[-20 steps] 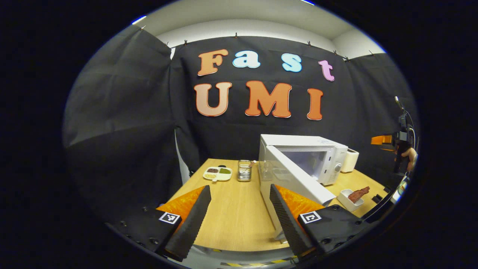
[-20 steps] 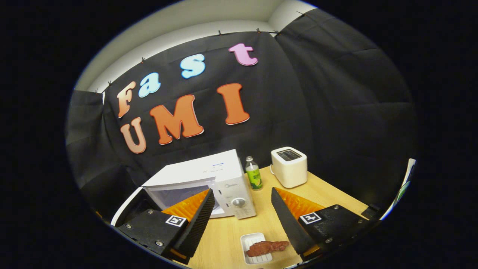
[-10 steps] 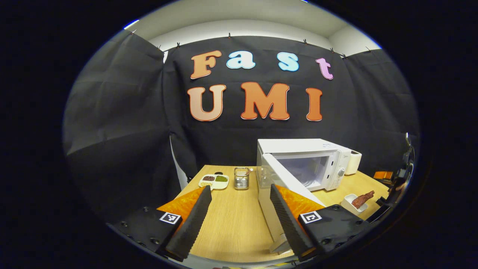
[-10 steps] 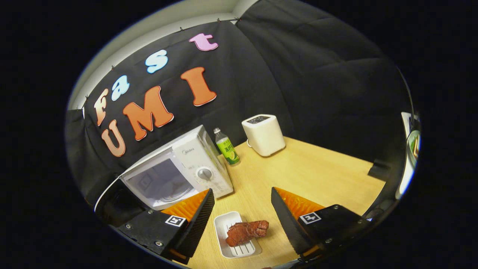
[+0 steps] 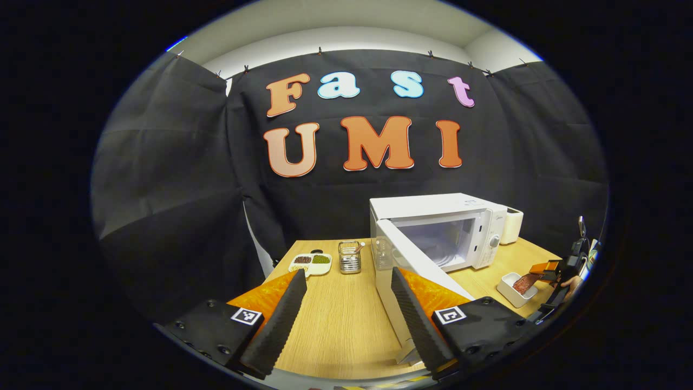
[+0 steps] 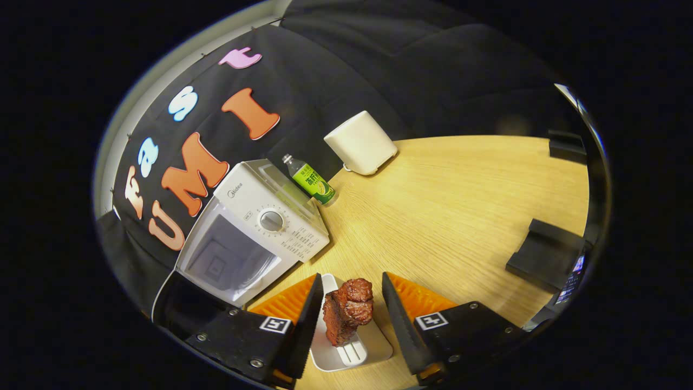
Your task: Open the microwave oven with the left hand, put the food in, and close the microwave oven.
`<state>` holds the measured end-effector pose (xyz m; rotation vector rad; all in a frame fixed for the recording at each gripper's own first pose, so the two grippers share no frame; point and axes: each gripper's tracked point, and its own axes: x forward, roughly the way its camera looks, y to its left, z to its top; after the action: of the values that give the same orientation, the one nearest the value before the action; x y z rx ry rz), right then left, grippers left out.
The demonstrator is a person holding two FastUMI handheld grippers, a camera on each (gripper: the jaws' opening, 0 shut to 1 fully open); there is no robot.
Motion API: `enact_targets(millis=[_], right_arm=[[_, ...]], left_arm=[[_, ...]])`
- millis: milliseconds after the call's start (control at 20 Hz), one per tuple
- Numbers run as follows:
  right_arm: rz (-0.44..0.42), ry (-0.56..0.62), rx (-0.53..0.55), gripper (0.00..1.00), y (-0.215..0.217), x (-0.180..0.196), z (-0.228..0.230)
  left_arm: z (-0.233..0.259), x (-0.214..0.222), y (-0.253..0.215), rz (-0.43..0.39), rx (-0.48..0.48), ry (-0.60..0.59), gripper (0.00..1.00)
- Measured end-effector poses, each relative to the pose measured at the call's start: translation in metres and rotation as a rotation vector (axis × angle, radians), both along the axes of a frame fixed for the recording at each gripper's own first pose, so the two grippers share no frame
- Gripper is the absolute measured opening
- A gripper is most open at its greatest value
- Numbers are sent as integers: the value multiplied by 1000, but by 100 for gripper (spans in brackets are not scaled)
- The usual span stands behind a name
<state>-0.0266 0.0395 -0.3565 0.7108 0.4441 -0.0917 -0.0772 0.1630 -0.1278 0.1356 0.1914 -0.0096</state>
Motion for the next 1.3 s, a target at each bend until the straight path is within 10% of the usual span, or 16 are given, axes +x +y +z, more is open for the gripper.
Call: enact_targets(millis=[100,400,1300], right_arm=[[-21,-6,74,41,2,3,2],[-7,54,169,18,17,5,7],[36,-80,110,14,64,31,133]], left_arm=[[-1,-1,3,4,19,4,98],[-4,-6,4,9,19,20,100],[-10,-1,30,24,-22,31,100]])
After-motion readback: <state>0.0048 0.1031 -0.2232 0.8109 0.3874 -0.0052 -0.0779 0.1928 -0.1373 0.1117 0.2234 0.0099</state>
